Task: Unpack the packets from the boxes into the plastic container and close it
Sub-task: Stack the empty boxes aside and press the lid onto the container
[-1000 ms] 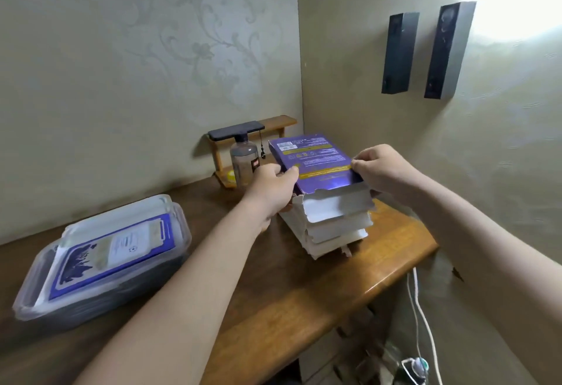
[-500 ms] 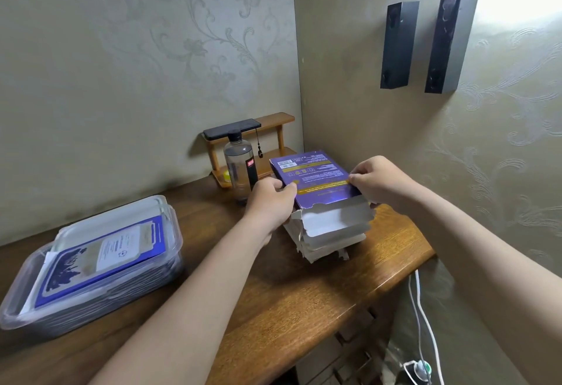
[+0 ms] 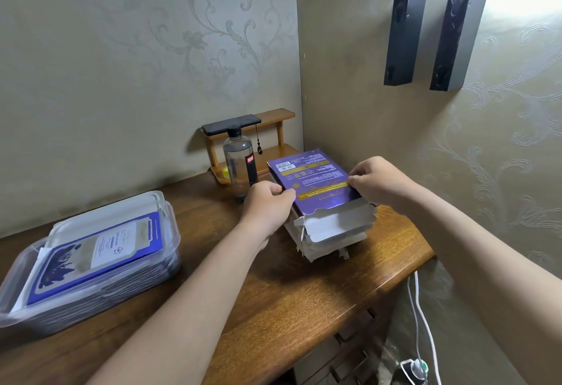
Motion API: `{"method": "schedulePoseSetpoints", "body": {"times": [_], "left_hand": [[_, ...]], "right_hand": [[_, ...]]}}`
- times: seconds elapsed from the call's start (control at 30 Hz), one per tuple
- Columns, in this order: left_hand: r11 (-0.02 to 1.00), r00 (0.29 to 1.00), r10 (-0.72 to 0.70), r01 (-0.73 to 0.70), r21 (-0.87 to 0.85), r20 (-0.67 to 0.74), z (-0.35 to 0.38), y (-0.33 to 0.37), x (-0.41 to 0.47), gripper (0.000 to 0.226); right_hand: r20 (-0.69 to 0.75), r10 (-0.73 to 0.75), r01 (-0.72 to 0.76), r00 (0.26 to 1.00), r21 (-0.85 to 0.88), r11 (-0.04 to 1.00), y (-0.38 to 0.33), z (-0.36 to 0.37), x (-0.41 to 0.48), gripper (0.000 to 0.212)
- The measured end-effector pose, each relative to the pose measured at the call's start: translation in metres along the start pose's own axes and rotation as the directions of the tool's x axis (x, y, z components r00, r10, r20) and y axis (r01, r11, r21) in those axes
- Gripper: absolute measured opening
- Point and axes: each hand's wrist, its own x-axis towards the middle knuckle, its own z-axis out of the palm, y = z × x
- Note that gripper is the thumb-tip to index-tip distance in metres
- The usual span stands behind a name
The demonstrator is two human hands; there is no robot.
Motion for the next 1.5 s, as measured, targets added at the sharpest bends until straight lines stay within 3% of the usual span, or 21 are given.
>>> {"method": "schedulePoseSetpoints", "body": {"times": [0.23,0.33,0.43,0.6,0.73,0.83,1.07,1.2,1.3,1.4,1.5], "left_hand": [[1.000,0.999,0.007,-0.007,0.000,-0.033,-0.009,0.006,-0.001,0.025],[0.999,0.997,0.004,-0.006,-0.035,-0.077,-0.025,0.009,-0.002,0.020],[0.998,0.992,-0.001,-0.006,-0.055,-0.127,-0.048,0.010,-0.003,0.015],[0.999,0.974,0.015,-0.021,-0.024,-0.227,-0.107,0.003,-0.010,0.012],[0.999,0.940,-0.002,-0.010,-0.032,-0.342,-0.177,-0.016,-0.019,0.028],[0.999,0.895,-0.031,0.031,-0.007,-0.446,-0.231,-0.039,-0.025,0.012],[0.990,0.800,-0.113,0.144,0.006,-0.590,-0.333,-0.119,-0.034,0.010],[0.971,0.835,-0.160,0.228,0.066,-0.527,-0.351,-0.161,-0.035,0.017],[0.929,0.866,0.037,0.155,0.338,-0.499,-0.345,-0.175,-0.028,0.025],[0.837,0.950,0.196,-0.035,0.545,-0.241,-0.330,-0.165,-0.022,0.031],[0.725,0.997,0.081,-0.051,0.686,-0.012,-0.319,-0.159,-0.016,0.045]], "right_hand": [[-0.078,-0.025,0.022,0.997,-0.048,0.999,-0.008,-0.007,-0.002,0.026],[-0.202,-0.105,0.085,0.974,-0.105,0.991,-0.031,-0.011,-0.011,0.024],[-0.225,-0.205,0.174,0.953,-0.149,0.973,-0.066,-0.002,-0.016,0.025],[-0.139,-0.377,0.357,0.916,-0.147,0.922,-0.138,0.045,-0.028,0.026],[-0.008,-0.456,0.453,0.890,-0.098,0.886,-0.197,0.102,-0.031,0.025],[0.074,-0.459,0.464,0.885,-0.079,0.882,-0.235,0.151,-0.028,0.021],[0.217,-0.371,0.397,0.903,-0.094,0.913,-0.263,0.248,-0.009,0.025],[0.246,-0.412,0.456,0.877,-0.161,0.875,-0.257,0.276,-0.007,0.027],[0.278,-0.565,0.616,0.777,-0.151,0.773,-0.257,0.290,-0.011,0.035],[0.496,-0.571,0.714,0.654,-0.155,0.683,-0.261,0.300,-0.022,0.052],[0.601,-0.498,0.758,0.625,-0.314,0.573,-0.259,0.304,-0.028,0.071]]}}
